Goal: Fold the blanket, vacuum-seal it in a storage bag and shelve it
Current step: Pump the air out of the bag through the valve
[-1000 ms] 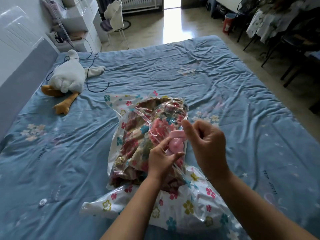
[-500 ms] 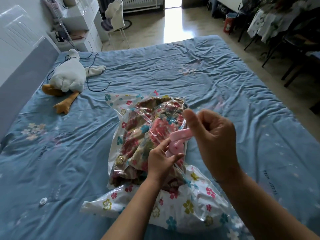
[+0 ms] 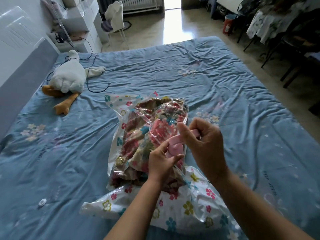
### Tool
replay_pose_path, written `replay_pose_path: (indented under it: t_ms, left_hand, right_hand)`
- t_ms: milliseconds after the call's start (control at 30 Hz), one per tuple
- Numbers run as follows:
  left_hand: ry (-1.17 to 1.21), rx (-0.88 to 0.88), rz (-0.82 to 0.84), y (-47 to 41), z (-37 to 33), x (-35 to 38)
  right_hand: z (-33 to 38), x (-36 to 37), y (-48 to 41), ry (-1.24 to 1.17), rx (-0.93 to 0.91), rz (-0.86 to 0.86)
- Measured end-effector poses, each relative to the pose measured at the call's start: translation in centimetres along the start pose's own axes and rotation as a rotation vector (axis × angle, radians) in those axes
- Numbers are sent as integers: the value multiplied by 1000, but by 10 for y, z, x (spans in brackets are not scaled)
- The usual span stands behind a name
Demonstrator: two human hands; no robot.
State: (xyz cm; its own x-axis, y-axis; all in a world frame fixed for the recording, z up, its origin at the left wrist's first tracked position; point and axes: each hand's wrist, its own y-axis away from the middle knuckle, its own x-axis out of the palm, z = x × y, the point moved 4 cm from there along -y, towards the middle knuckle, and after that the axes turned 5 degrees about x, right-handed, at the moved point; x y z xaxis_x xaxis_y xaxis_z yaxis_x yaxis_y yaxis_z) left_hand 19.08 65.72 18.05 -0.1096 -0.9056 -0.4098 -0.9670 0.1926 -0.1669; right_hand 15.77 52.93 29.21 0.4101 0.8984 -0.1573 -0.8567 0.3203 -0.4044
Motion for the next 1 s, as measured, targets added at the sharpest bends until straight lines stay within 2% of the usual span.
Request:
replay_pose_path:
  t_ms: [100, 200, 267, 300, 367, 400, 467, 533, 600, 700, 833, 933, 1000]
  left_hand:
    - [27, -22, 23, 5, 5, 8]
    - [68, -52, 65, 9, 6, 12]
    - [156, -116, 188, 7, 11, 13]
    - [253, -174, 270, 9, 12, 14]
    - [440, -306, 358, 17, 16, 12]
    - [520, -397, 329, 18, 21, 10]
    - [648, -589, 170, 18, 32, 9]
    - [647, -754, 53, 20, 41, 12]
    - [613, -886, 38, 24, 47, 22]
    - [765, -1115, 77, 31, 56, 43]
    - [970, -1311, 106, 37, 66, 69]
    - [997, -1371, 74, 40, 68, 82]
    - [975, -1374, 52, 39, 67, 86]
  right_hand:
    - [-80, 12, 23, 300, 314, 149]
    - [-110, 13, 29, 318, 563, 207]
    - [-114, 10, 28, 71, 827, 124]
    - [-122, 9, 33, -99, 1059, 97]
    - [-133, 10, 53, -406, 1517, 188]
    - [-135, 11, 64, -542, 1668, 263]
    - [-138, 11, 78, -735, 1796, 346]
    - [-136, 14, 81, -878, 1794, 394]
    - [-130, 17, 79, -980, 1744, 400]
    - [-130, 12, 83, -927, 1694, 456]
    - [-129, -3, 93, -427, 1608, 572]
    - [-134, -11, 91, -2, 1360, 625]
    - [-136, -14, 88, 209, 1217, 568]
